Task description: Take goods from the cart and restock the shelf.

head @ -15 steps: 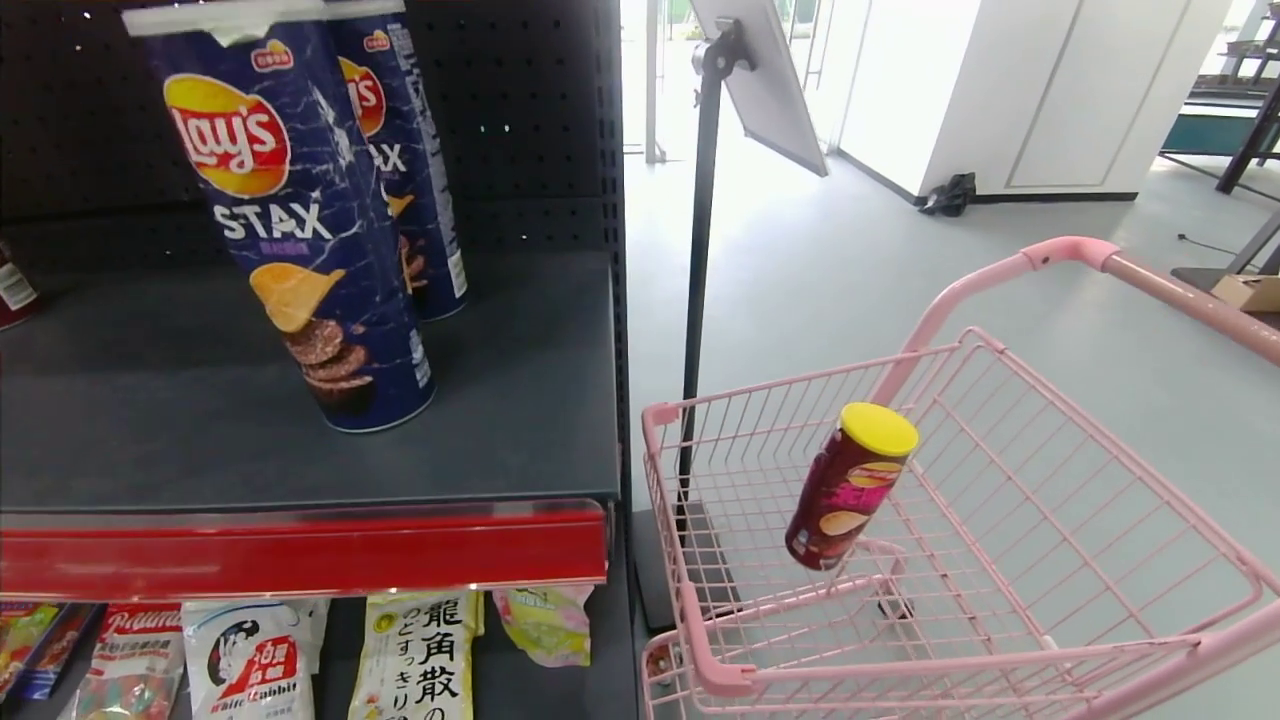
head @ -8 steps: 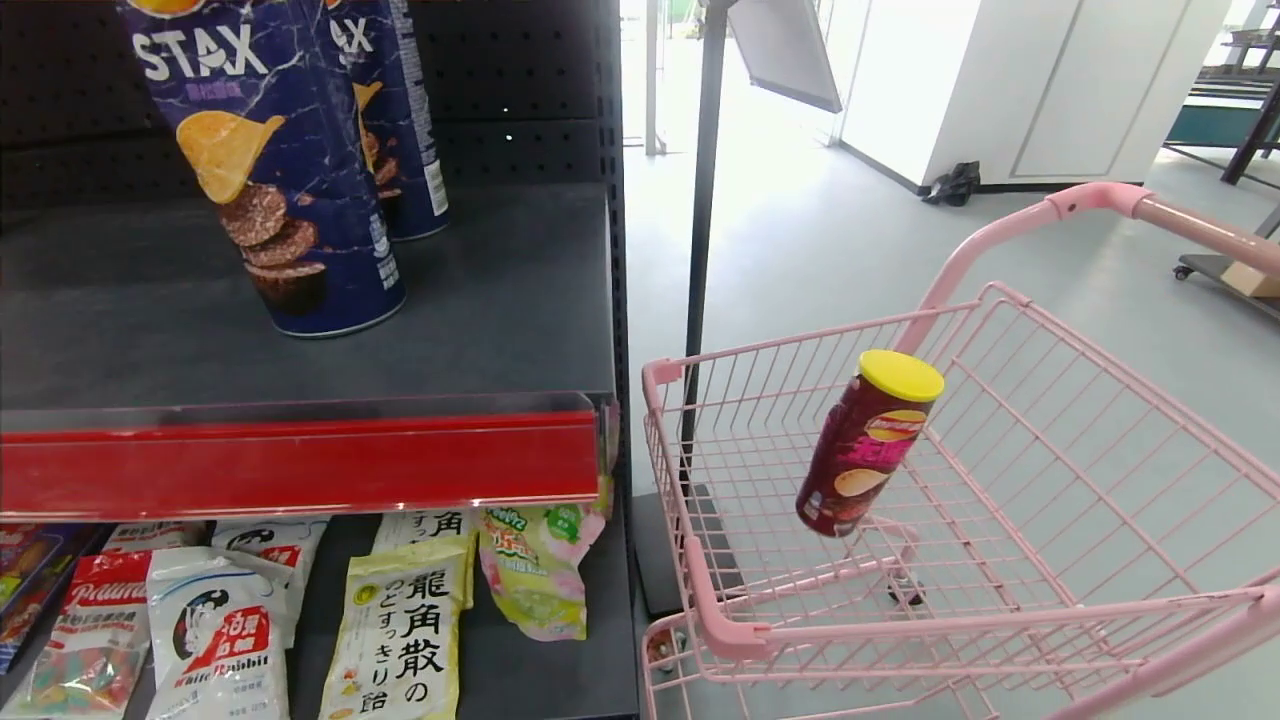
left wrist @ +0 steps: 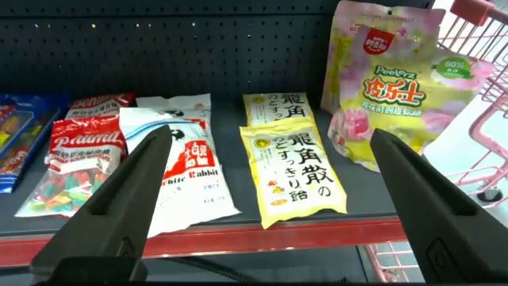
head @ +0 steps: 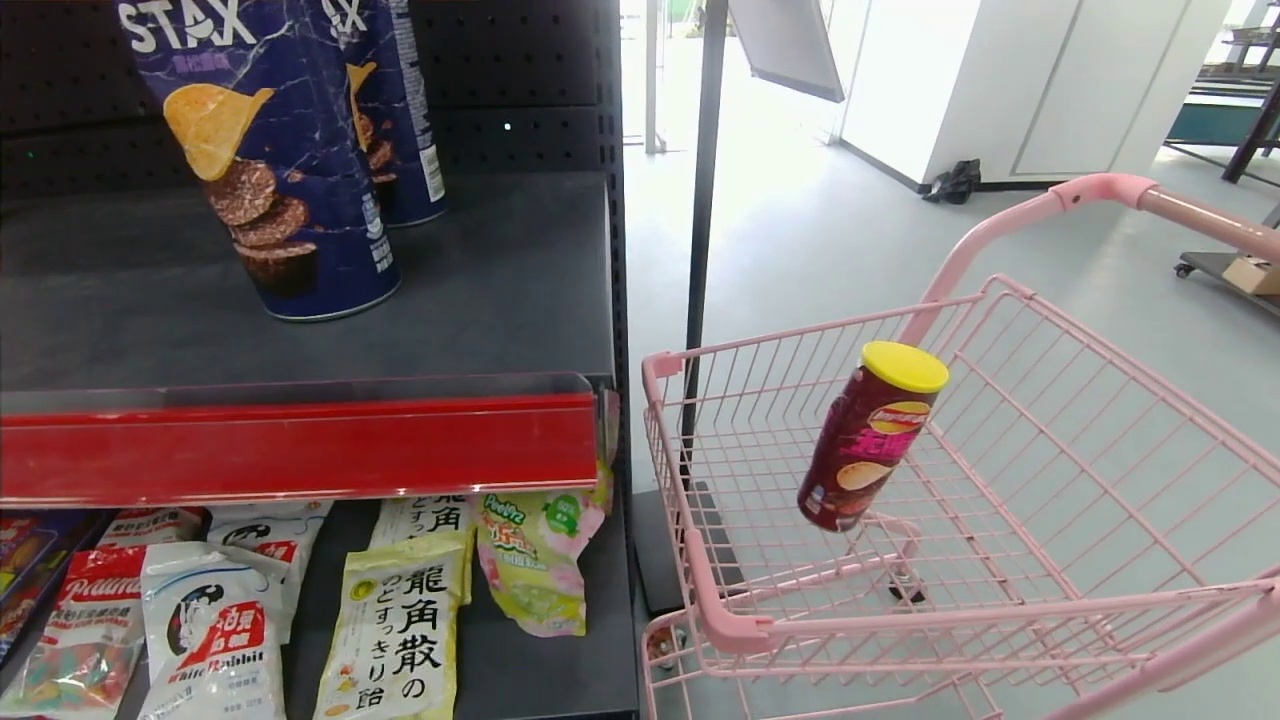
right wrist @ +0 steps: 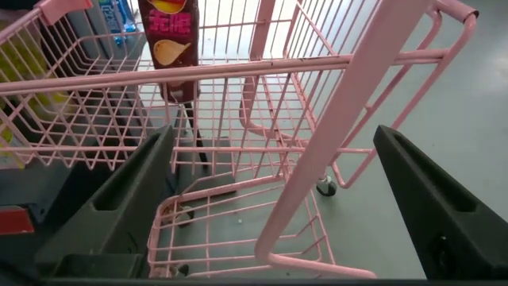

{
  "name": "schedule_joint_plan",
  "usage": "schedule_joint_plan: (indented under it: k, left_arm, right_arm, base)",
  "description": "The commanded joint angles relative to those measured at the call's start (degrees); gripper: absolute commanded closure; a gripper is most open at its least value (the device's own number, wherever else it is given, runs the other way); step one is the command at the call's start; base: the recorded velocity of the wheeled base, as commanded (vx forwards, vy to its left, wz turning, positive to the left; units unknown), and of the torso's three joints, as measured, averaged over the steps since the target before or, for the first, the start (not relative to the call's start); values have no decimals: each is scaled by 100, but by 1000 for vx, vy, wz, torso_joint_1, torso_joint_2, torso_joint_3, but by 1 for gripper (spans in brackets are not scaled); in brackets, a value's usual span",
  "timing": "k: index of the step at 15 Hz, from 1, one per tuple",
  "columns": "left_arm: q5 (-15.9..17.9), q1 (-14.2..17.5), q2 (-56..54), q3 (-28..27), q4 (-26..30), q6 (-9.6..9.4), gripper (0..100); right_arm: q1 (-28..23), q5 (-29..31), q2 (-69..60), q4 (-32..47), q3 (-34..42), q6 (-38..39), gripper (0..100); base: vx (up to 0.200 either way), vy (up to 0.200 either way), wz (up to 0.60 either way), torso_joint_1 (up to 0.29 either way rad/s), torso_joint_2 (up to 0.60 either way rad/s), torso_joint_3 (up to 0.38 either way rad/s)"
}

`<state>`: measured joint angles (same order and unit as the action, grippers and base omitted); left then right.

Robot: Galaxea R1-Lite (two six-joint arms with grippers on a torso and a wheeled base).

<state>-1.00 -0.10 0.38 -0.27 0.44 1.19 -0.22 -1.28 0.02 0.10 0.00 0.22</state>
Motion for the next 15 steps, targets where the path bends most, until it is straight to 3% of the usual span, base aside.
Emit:
schedule_joint_plan:
  k: [1, 3, 5, 11, 13, 15]
  left_arm:
    - [3, 1, 6, 0, 0, 30, 0]
    - [-14, 1, 6, 0, 0, 100, 0]
    - [-6, 1, 6, 0, 0, 56, 0]
    - [-6, 1, 6, 0, -9, 48, 0]
    - [-6, 1, 6, 0, -9, 48, 0]
    - [-6, 1, 6, 0, -9, 48, 0]
  right_arm:
    - [4, -4, -2, -1, 0, -4, 0]
    - [-4, -4, -2, -1, 0, -4, 0]
    - [4, -4, -2, -1, 0, 4, 0]
    - [4, -109, -2, -27, 0, -92, 0]
    - [136, -768, 929, 25, -1503, -409, 0]
    - [321, -768, 1922, -10, -2083, -382, 0]
  base:
    - [-200, 0, 0, -22, 2, -2]
    - [-200, 0, 0, 2, 0, 2]
    - [-200, 0, 0, 0, 7, 5]
    - [0, 0, 0, 0, 0, 0]
    - [0, 0, 0, 0, 0, 0]
    - [0, 0, 0, 0, 0, 0]
